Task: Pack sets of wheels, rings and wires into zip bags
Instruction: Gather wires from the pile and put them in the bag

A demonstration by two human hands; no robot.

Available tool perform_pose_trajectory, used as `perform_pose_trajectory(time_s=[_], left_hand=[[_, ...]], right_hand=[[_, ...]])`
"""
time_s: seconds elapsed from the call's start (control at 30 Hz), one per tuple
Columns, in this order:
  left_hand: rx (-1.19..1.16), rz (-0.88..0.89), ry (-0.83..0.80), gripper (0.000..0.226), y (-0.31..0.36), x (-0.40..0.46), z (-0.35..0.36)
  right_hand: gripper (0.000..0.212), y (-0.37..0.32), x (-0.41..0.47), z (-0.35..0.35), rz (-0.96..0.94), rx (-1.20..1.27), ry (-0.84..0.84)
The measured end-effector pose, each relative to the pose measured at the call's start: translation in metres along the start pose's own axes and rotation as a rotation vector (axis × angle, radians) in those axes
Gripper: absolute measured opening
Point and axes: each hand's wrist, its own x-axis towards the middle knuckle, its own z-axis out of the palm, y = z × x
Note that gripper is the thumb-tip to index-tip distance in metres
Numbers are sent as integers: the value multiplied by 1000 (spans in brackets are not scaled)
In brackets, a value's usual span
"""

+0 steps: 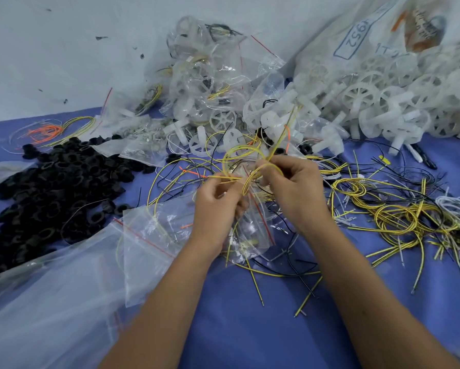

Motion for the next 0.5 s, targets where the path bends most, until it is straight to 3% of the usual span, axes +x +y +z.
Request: perform_pose_trajectory(time_s=[0.1, 0.27, 0.5], left_hand=[[333, 98, 88, 35, -7, -2, 1], [571, 126, 134, 31, -9, 0, 0], [483, 106, 261, 17, -8, 3, -6]], right_hand=[[28, 9, 6, -9, 63, -100, 79], [33, 10, 6, -9, 103, -199, 36], [40, 0, 4, -16, -36, -388, 77]])
